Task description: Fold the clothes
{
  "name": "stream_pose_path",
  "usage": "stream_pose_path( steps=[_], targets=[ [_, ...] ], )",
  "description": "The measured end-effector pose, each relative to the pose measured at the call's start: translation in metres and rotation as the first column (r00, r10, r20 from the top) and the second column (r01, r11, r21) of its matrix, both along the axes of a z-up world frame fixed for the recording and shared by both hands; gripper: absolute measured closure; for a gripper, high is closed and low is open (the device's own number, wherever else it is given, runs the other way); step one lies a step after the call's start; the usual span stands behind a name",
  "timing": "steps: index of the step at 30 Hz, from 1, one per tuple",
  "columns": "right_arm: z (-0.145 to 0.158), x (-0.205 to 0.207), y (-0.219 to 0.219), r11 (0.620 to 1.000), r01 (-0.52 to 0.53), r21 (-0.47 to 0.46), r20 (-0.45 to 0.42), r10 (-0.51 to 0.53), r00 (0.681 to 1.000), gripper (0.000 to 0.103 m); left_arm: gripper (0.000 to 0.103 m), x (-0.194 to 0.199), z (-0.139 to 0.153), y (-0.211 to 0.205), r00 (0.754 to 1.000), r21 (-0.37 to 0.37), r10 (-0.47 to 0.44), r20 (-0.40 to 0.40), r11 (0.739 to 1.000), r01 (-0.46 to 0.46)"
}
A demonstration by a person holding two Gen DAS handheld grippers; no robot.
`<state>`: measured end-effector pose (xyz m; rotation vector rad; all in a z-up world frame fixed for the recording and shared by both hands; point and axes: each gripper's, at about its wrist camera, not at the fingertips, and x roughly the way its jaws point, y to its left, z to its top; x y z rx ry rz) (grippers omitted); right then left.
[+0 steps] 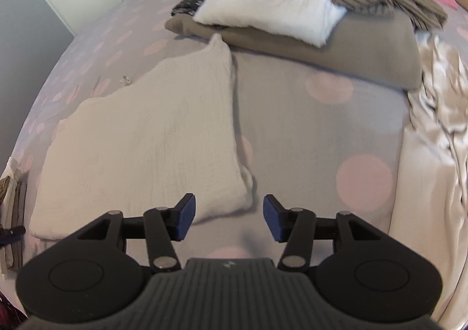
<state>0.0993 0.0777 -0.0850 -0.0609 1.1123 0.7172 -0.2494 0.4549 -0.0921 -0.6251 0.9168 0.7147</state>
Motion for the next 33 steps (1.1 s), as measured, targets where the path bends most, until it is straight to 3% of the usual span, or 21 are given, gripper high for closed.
stream_pose_path(
  steps=[11, 22, 27, 31, 33],
  targets=[
    [-0.049, 0.014, 0.002, 0.984, 0.176, 0.025, -0.203, -0.167, 0.965, 0.048, 0.042, -0.003, -0.022, -0.003, 0.992, -0.055, 0.100, 0.070, 0.994, -0.097],
    [-0.070, 0.026, 0.008, 0.971, 0.236, 0.028, -0.268, -0.220, 0.938, 0.047, 0.042, 0.003, -0.049, 0.014, 0.971, -0.182, 0.220, 0.097, 0.963, -0.201],
    [-0.073, 0.031, 0.015, 0.971, 0.237, 0.027, -0.265, -0.222, 0.939, 0.048, 0.042, 0.015, -0.050, 0.009, 0.976, -0.141, 0.199, 0.084, 0.972, -0.186],
    [-0.073, 0.031, 0.026, 0.981, 0.195, 0.016, -0.238, -0.186, 0.953, 0.063, 0.048, 0.024, -0.049, 0.004, 0.981, -0.109, 0.176, 0.084, 0.980, -0.167],
    [-0.072, 0.030, 0.029, 0.982, 0.186, 0.009, -0.224, -0.180, 0.958, 0.083, 0.053, 0.028, -0.047, 0.002, 0.985, -0.090, 0.158, 0.072, 0.984, -0.151]
  ],
)
